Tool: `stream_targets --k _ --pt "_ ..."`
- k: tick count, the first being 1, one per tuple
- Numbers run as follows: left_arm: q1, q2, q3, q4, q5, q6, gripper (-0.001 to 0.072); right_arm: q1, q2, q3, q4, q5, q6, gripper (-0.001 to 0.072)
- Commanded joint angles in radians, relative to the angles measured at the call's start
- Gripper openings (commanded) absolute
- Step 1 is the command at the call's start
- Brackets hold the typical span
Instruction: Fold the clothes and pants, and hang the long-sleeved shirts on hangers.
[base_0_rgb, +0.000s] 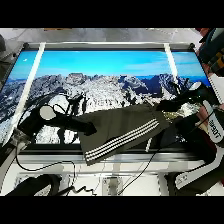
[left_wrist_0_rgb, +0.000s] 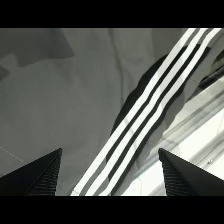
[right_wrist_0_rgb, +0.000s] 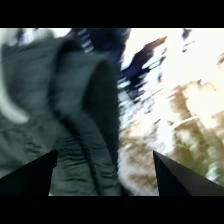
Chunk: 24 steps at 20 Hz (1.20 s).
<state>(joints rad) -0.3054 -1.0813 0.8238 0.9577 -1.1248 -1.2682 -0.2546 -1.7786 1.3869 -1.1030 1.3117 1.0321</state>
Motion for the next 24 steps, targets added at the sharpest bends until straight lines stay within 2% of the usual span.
stream_targets --k 1,3,5,8,10,11,13,14,15,19,22,24 --pt "0.0 -0.018 0.0 0.001 0.021 0.0 0.0696 0.041 -0.043 0.004 -0.027 -0.05 -0.02 0.0687" --pt "0.0 -0.032 0.0 0.001 0.023 0.0 0.0696 0.065 -0.076 0.004 0.0 0.044 -0.02 0.0647" --pt "0.0 -0.047 0.0 0.018 0.029 0.0 0.0696 0.089 -0.114 0.004 0.115 0.164 -0.031 0.0611" --pt "0.0 -0.076 0.0 0.135 0.068 0.0 0.0695 0.157 -0.134 0.004 0.232 0.278 -0.061 0.0602" --pt "0.0 -0.097 0.0 0.189 0.093 0.0 0.0694 0.219 -0.133 0.004 0.243 0.257 -0.122 0.0341" --pt "0.0 -0.103 0.0 0.2 0.114 0.0 0.0694 0.255 -0.133 0.004 0.243 0.24 -0.144 0.0301" --pt "0.0 -0.111 0.0 0.218 0.177 0.0 0.0694 0.327 -0.133 0.004 0.256 0.232 -0.146 0.0289" --pt "0.0 -0.113 0.0 0.225 0.215 0.0 0.0694 0.365 -0.133 0.004 0.274 0.232 -0.159 0.0195" --pt "0.0 -0.113 0.0 0.225 0.249 0.0 0.0694 0.399 -0.133 0.005 0.29 0.232 -0.168 0.0041" --pt "0.004 -0.102 0.077 0.269 0.267 0.0 0.0694 0.467 -0.098 0.067 0.293 0.225 -0.154 0.0026" --pt "0.004 -0.04 0.181 0.367 0.265 0.0 0.0694 0.443 -0.006 0.153 0.285 0.183 -0.034 0.0026" --pt "0.004 0.034 0.238 0.447 0.265 0.0 0.0694 0.407 0.084 0.211 0.223 0.144 0.055 0.0026"
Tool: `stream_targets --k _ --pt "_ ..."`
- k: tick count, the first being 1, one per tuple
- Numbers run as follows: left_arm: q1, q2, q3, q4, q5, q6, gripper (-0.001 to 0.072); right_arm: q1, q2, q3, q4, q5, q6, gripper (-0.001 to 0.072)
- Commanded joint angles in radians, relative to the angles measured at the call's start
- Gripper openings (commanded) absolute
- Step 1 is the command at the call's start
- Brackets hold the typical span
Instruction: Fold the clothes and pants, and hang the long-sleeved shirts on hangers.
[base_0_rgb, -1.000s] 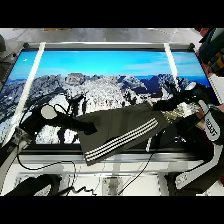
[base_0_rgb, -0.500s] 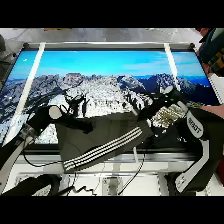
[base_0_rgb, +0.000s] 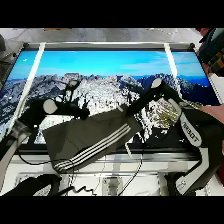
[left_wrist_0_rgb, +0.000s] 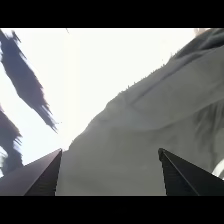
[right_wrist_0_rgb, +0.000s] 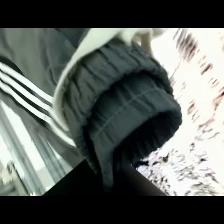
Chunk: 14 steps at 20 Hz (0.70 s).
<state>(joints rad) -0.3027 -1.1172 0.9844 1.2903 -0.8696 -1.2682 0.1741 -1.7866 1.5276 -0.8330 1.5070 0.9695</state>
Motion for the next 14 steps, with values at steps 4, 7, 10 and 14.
stream_targets --k 4,7,10,14 --pt "0.001 0.276 0.11 0.362 0.018 0.0 0.0694 -0.113 0.311 0.17 -0.452 -0.077 0.402 0.0026" --pt "0.001 0.409 0.11 0.404 0.018 0.0 0.0694 -0.224 0.493 0.196 -0.66 -0.074 0.616 0.0026" --pt "0.001 0.497 0.11 0.404 0.018 0.0 0.0694 -0.365 0.657 0.196 -0.762 -0.004 0.836 0.0026" --pt "0.001 0.552 0.11 0.404 0.017 0.0 0.0694 -0.58 0.825 0.196 -0.938 0.19 0.916 0.0026"
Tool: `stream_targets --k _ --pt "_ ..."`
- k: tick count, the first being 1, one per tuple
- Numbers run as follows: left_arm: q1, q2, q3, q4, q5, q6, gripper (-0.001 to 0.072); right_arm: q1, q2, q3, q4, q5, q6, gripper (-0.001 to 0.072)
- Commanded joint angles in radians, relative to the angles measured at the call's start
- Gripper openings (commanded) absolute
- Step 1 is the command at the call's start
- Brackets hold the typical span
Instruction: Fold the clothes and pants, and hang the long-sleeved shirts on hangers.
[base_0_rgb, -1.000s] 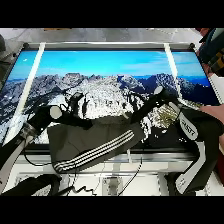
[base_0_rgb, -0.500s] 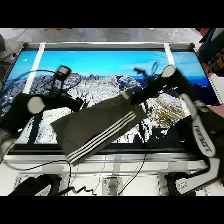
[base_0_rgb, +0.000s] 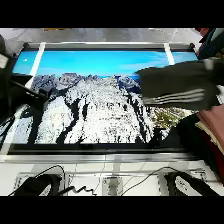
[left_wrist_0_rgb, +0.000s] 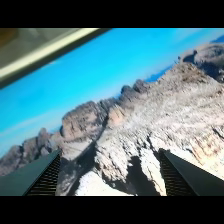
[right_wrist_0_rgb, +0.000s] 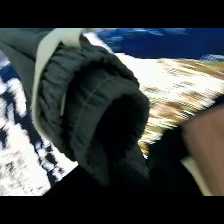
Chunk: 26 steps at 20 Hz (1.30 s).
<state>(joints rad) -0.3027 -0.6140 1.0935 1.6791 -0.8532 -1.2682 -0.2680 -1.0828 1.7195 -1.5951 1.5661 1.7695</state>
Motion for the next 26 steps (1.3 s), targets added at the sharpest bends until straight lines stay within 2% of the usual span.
stream_targets --k 1,4,8,9,12,13,16,17,18,19,21,22,24,26 --pt "0.001 0.053 0.001 0.015 0.001 0.0 0.0694 -0.203 0.154 0.004 -0.247 0.177 0.116 0.0026" --pt "0.001 0.053 0.0 0.015 0.001 0.0 0.0694 -0.416 0.227 0.004 -0.405 0.225 0.114 0.0027" --pt "0.001 0.053 0.0 0.015 0.001 0.0 0.0694 -0.679 0.269 0.004 -0.473 0.171 0.097 0.0055" --pt "0.001 0.053 0.0 0.015 0.001 0.0 0.0694 -0.731 0.272 0.004 -0.472 0.156 0.098 0.0136" --pt "0.001 0.053 0.0 0.015 0.001 0.0 0.0694 -0.817 0.271 0.004 -0.448 0.12 0.117 0.049" --pt "0.001 0.053 0.0 0.015 0.001 0.0 0.0694 -0.819 0.271 0.004 -0.437 0.111 0.126 0.0533" --pt "0.001 0.053 0.0 0.015 0.0 0.0 0.0694 -0.818 0.256 -0.007 -0.308 0.106 0.123 0.0525" --pt "0.001 0.053 0.0 0.015 0.0 0.0 0.0694 -0.818 0.245 -0.02 -0.2 0.105 0.09 0.0458" --pt "0.001 0.053 0.0 0.015 0.001 0.0 0.0694 -0.818 0.229 -0.037 -0.055 0.111 0.015 0.0271" --pt "0.001 0.053 0.0 0.015 0.001 0.0 0.0694 -0.813 0.21 -0.061 0.095 0.129 -0.048 0.0017" --pt "0.001 0.053 0.0 0.015 0.001 0.0 0.0694 -0.754 0.19 -0.142 0.335 0.153 -0.087 0.0026" --pt "0.001 0.053 0.0 0.015 0.001 0.0 0.0694 -0.702 0.189 -0.189 0.391 0.15 -0.106 0.0026" --pt "0.001 0.053 0.0 0.015 0.001 0.0 0.0694 -0.541 0.19 -0.278 0.355 0.142 -0.159 0.0025" --pt "0.001 0.053 0.0 0.015 0.001 0.0 0.0694 -0.346 0.189 -0.343 0.224 0.119 -0.193 0.0025"
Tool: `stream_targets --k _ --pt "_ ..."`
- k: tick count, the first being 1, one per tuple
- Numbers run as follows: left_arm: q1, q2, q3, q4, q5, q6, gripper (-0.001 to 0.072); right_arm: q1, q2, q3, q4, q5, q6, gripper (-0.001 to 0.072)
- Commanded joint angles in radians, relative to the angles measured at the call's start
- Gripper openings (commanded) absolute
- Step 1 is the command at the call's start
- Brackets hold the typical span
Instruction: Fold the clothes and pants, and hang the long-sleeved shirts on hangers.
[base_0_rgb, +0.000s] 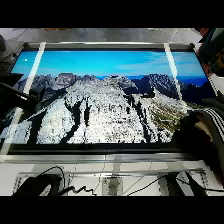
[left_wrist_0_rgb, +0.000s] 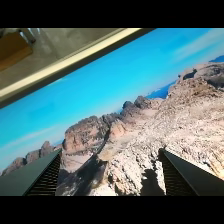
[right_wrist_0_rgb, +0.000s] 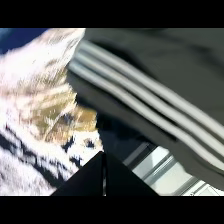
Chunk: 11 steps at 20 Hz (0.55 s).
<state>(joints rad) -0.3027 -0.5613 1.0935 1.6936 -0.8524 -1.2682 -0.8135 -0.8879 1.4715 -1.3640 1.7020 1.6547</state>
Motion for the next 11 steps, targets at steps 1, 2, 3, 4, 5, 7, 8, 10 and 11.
stream_targets --k 1,2,3,4,5,7,8,10,11 --pt "0.001 0.001 0.0 0.0 0.0 0.0 0.0694 0.305 -0.006 -0.116 -0.076 -0.039 -0.082 0.0025" --pt "0.001 0.001 0.0 0.0 0.0 0.0 0.0694 0.4 -0.006 -0.128 -0.132 -0.066 -0.082 0.0025" --pt "0.001 0.001 0.0 0.0 0.0 0.0 0.0694 0.499 -0.006 -0.136 -0.18 -0.097 -0.078 0.0024" --pt "0.001 0.001 0.0 0.0 0.0 0.0 0.0694 0.581 -0.009 -0.138 -0.211 -0.124 -0.074 0.0024" --pt "0.001 0.001 0.0 0.0 0.0 0.0 0.0694 0.664 -0.014 -0.138 -0.233 -0.152 -0.074 0.0024" --pt "0.001 0.001 0.0 0.0 0.0 0.0 0.0694 0.779 -0.023 -0.138 -0.237 -0.204 -0.074 0.0025" --pt "0.001 0.001 0.0 0.0 0.0 0.0 0.0694 0.824 -0.023 -0.138 -0.217 -0.232 -0.074 0.0026" --pt "0.001 0.001 0.0 0.0 0.0 0.0 0.0694 0.888 -0.022 -0.136 -0.163 -0.248 -0.074 0.0026" --pt "0.001 0.001 0.0 0.0 0.0 0.0 0.0694 0.913 -0.022 -0.136 -0.145 -0.25 -0.074 0.0026"
